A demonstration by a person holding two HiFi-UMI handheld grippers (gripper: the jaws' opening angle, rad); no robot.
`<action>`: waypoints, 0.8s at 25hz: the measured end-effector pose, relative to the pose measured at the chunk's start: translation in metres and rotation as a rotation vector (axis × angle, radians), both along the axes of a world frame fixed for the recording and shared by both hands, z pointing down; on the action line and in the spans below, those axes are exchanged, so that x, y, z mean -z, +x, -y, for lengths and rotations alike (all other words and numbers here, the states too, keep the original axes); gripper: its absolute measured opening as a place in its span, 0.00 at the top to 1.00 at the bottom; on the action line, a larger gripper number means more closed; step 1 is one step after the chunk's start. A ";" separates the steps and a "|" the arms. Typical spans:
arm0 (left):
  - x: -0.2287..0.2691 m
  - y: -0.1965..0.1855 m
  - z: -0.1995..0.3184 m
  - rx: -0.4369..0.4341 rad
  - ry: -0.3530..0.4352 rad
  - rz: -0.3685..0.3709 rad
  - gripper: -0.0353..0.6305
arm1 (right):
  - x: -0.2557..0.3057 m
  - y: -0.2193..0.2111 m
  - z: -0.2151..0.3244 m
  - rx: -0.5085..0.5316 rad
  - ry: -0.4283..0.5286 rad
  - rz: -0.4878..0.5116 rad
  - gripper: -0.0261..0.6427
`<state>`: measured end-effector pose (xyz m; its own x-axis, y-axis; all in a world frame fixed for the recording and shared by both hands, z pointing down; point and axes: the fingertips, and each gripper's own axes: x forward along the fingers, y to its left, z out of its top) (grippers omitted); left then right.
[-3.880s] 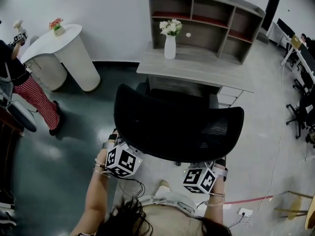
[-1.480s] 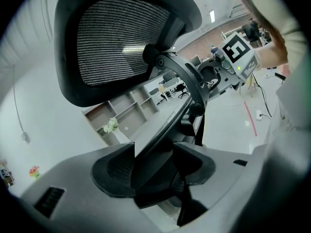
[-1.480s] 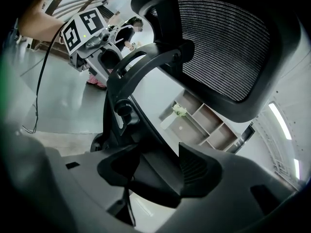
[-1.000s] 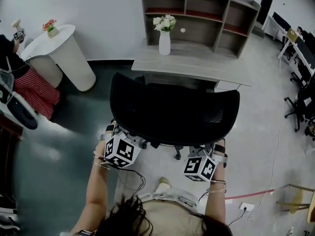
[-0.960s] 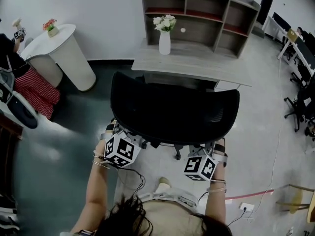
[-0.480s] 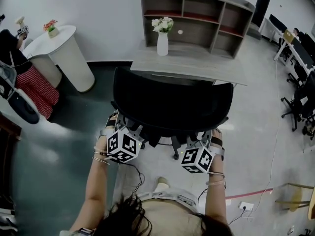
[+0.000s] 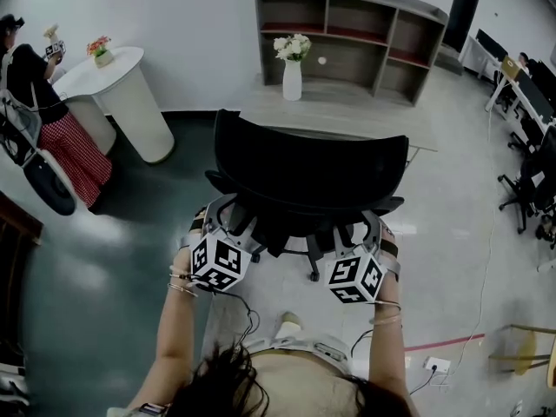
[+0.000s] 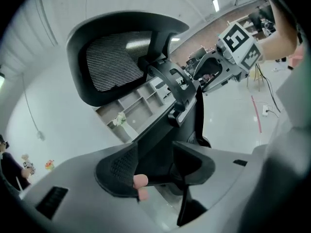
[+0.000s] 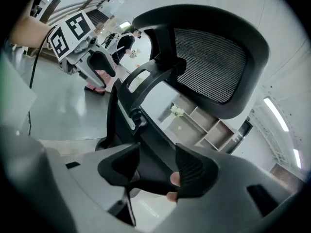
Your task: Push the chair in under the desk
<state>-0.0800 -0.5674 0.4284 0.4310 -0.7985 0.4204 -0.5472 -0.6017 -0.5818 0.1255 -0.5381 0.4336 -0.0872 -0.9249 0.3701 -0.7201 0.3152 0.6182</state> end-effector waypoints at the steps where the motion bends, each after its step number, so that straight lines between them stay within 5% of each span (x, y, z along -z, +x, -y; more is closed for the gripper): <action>1: 0.002 0.001 -0.004 0.002 -0.002 -0.020 0.60 | 0.002 0.000 -0.003 -0.004 0.002 0.015 0.61; 4: 0.007 0.004 -0.016 0.002 -0.002 -0.070 0.61 | 0.009 -0.002 -0.014 -0.011 0.017 0.080 0.62; 9: 0.009 0.008 -0.039 0.012 -0.009 -0.091 0.76 | 0.019 -0.003 -0.035 -0.019 0.035 0.176 0.65; 20: 0.007 0.007 -0.088 0.030 -0.021 -0.142 0.79 | 0.019 -0.007 -0.075 -0.039 0.026 0.233 0.70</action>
<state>-0.0727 -0.4792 0.4211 0.4636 -0.8037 0.3731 -0.6412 -0.5949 -0.4847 0.1187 -0.4629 0.4145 -0.1321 -0.9382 0.3200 -0.8556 0.2709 0.4411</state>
